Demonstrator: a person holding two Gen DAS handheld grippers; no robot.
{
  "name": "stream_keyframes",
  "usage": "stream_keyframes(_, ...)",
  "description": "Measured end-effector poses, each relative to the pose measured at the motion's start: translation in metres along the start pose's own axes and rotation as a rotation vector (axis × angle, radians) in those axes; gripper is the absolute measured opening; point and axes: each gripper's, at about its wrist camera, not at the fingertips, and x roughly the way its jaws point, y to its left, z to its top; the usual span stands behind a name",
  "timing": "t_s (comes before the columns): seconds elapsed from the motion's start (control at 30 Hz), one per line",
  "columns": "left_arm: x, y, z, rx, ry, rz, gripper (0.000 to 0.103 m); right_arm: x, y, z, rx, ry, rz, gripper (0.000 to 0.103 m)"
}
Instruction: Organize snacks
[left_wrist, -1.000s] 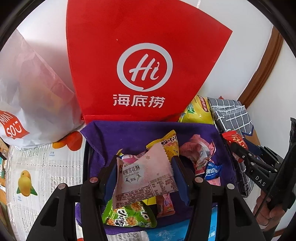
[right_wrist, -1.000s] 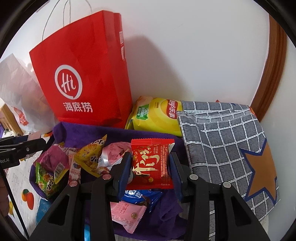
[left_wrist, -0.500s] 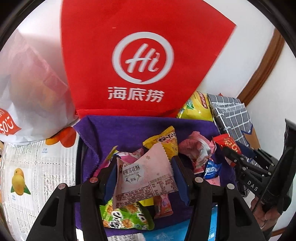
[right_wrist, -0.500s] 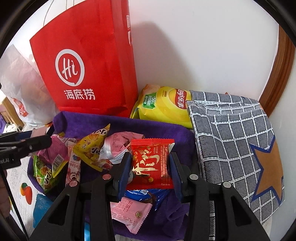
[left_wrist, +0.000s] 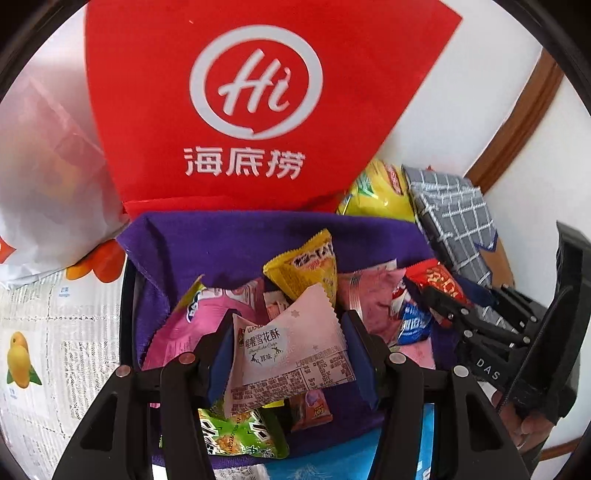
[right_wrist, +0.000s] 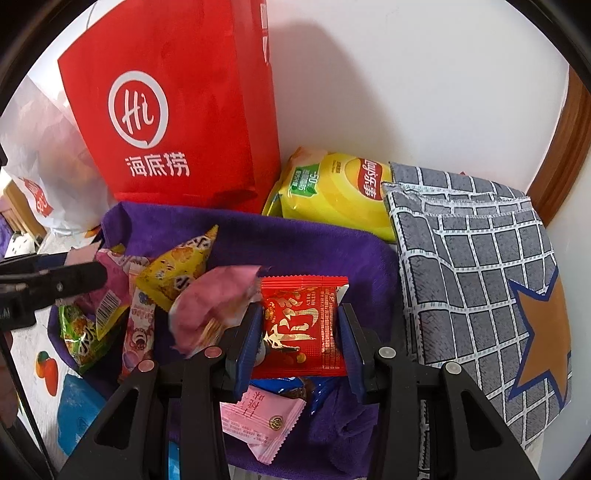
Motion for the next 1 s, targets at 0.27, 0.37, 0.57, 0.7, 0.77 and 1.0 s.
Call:
stream_keyframes(0.27, 0.003, 0.000, 0.000, 0.014, 0.022, 0.014, 0.056, 0.004, -0.001, -0.001, -0.004, 0.020, -0.010, 0.042)
stream_keyframes(0.37, 0.003, 0.000, 0.000, 0.016, 0.027, 0.019, 0.056, 0.004, 0.001, -0.001, -0.013, 0.016, -0.017, 0.042)
stream_keyframes(0.57, 0.001, -0.002, 0.001, 0.026, 0.031, 0.025, 0.058, 0.002, 0.004, -0.001, -0.019, 0.014, -0.030, 0.042)
stream_keyframes(0.7, -0.003, -0.005, 0.002, 0.032, 0.033, 0.028, 0.065, -0.002, 0.009, -0.002, -0.035, 0.022, -0.038, 0.049)
stream_keyframes(0.77, -0.010, -0.008, 0.002, 0.038, 0.023, 0.029, 0.073, -0.007, 0.012, -0.002, -0.038, 0.014, -0.039, 0.056)
stream_keyframes(1.0, -0.040, -0.015, 0.001, 0.053, -0.023, 0.008, 0.076, -0.040, 0.018, -0.007, 0.010, 0.003, -0.028, 0.066)
